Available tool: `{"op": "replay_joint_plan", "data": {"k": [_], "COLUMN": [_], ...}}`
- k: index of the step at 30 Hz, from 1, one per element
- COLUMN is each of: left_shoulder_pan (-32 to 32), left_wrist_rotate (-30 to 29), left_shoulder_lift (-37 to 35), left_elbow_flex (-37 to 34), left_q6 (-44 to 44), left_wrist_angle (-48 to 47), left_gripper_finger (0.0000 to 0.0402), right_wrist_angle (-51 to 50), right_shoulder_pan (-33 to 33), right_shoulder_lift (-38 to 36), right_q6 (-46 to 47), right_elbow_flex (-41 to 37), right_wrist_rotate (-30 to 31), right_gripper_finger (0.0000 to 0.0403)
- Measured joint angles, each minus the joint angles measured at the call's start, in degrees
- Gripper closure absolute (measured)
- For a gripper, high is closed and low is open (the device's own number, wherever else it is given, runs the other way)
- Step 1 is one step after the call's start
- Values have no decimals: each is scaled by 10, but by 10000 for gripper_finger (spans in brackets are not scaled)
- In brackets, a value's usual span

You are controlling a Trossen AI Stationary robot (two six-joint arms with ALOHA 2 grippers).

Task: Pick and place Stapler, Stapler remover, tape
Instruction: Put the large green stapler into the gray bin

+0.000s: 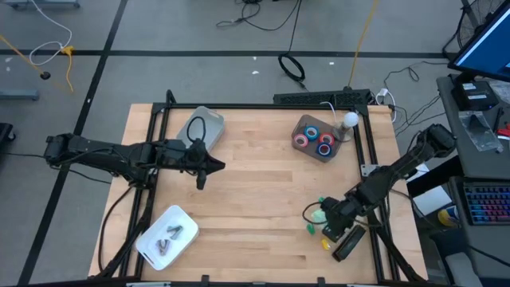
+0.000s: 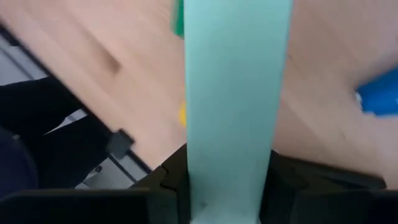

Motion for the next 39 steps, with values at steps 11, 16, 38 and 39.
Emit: {"op": "replay_joint_plan", "data": {"k": [11, 16, 38, 39], "left_shoulder_pan": [-18, -18, -18, -18], "left_wrist_rotate": [-7, -7, 18, 18], "left_shoulder_lift": [0, 12, 243, 252], "left_elbow_flex": [0, 0, 254, 263], "left_q6": [40, 40, 130, 130], "left_wrist_angle": [71, 104, -100, -94], "left_gripper_finger": [360, 360, 341, 331], "right_wrist_angle": [-84, -87, -108, -107], "right_shoulder_pan": [-124, -190, -285, -287], "right_shoulder_lift": [0, 6, 170, 169], "right_q6": [-216, -322, -611, -615], "right_elbow_flex": [89, 122, 292, 292], "right_wrist_rotate": [69, 94, 93, 97], "right_gripper_finger": [288, 288, 288, 288]}}
